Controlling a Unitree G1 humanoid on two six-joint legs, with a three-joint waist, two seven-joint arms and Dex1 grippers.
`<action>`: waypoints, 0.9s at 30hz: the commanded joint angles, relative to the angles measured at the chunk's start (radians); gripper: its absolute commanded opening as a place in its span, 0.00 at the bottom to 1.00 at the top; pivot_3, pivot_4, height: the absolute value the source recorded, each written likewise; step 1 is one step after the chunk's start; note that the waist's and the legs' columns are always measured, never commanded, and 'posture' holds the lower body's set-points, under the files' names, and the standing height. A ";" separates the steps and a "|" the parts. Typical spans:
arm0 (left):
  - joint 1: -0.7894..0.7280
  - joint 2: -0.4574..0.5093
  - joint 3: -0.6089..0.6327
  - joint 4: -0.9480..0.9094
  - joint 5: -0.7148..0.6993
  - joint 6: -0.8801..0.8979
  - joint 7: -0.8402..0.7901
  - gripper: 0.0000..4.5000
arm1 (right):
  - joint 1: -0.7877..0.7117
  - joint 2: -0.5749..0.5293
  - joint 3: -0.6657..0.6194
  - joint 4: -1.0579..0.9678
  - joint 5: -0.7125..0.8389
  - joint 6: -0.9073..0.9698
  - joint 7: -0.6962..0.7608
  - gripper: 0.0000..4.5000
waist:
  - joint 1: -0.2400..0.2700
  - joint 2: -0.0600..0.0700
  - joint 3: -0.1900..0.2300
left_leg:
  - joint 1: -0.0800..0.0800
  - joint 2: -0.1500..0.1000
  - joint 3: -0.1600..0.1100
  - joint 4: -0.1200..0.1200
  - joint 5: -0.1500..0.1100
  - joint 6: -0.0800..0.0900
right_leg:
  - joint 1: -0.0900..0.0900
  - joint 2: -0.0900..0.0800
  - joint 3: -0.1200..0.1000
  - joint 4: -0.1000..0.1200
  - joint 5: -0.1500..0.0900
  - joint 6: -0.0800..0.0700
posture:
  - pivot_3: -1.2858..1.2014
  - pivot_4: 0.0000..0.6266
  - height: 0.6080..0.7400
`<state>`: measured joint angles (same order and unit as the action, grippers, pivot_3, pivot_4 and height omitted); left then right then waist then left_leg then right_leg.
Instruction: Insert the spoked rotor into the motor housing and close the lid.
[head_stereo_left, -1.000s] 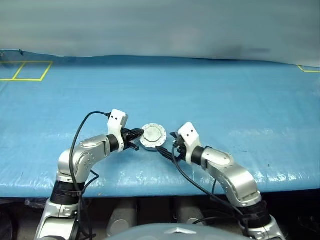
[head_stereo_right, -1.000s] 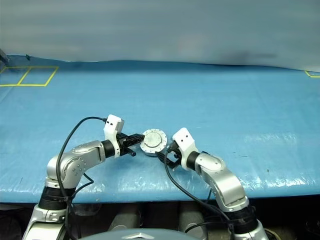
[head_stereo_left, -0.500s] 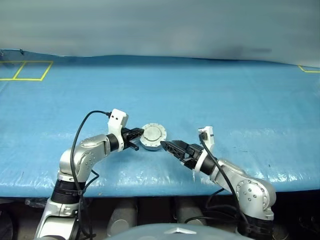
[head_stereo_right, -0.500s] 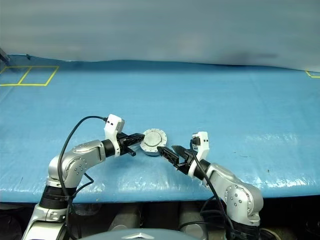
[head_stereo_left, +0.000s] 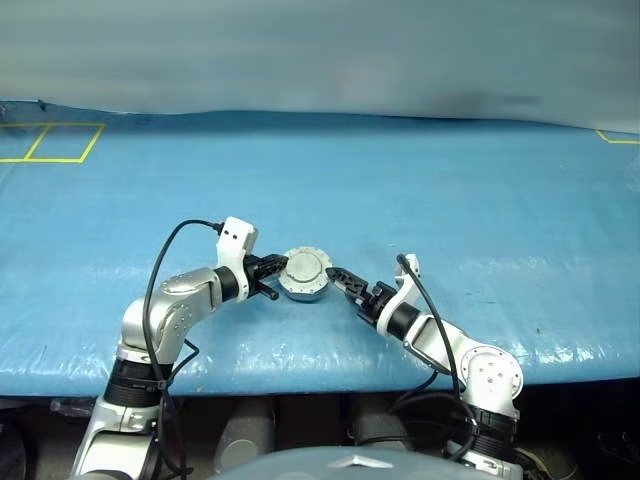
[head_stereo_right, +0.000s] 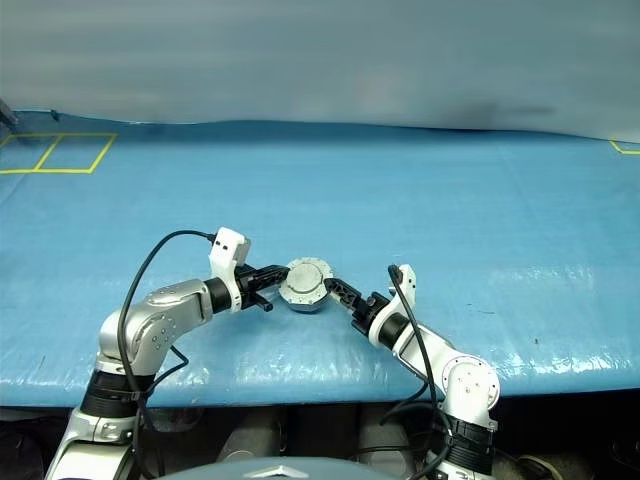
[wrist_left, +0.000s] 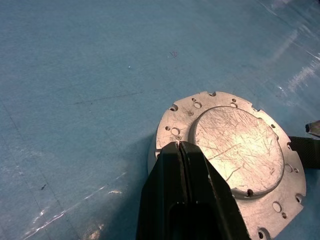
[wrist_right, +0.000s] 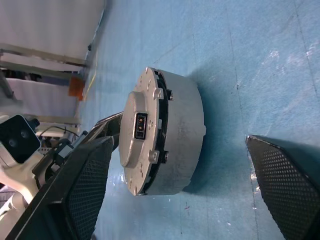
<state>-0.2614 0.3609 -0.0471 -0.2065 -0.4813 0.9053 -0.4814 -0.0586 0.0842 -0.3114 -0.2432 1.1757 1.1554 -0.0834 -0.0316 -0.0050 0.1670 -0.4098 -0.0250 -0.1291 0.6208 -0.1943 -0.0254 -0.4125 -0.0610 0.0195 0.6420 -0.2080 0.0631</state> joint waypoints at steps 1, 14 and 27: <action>0.008 0.006 -0.019 0.016 0.014 0.011 -0.002 0.00 | -0.001 0.124 0.041 0.016 0.102 -0.034 -0.039 1.00 | -0.002 0.000 0.000 | 0.000 0.000 0.000 0.000 0.000 0.000 | 0.000 0.000 0.000 0.000 0.000 0.000 | 0.52 0.24 1.00; 0.003 0.006 -0.026 0.014 0.021 0.010 -0.007 0.00 | 0.005 0.094 0.145 0.086 0.244 -0.163 -0.057 1.00 | -0.004 0.000 0.000 | -0.001 0.000 0.000 -0.001 0.000 0.000 | -0.001 0.000 0.000 -0.001 0.000 0.000 | 0.52 0.24 1.00; 0.005 -0.003 -0.030 0.013 0.031 0.012 -0.010 0.00 | 0.059 0.046 0.213 0.100 0.282 -0.184 -0.056 0.25 | -0.005 0.001 0.001 | -0.001 0.000 0.000 -0.002 0.000 0.000 | -0.002 0.000 0.000 -0.002 0.000 0.000 | 0.52 0.24 1.00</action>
<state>-0.2682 0.3628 -0.0448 -0.2018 -0.4493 0.9029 -0.4806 -0.0024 0.0776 -0.1319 -0.1195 1.4255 0.9703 -0.1508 -0.0367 -0.0039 0.1677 -0.4112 -0.0247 -0.1291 0.6186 -0.1944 -0.0252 -0.4145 -0.0609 0.0194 0.6403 -0.2083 0.0627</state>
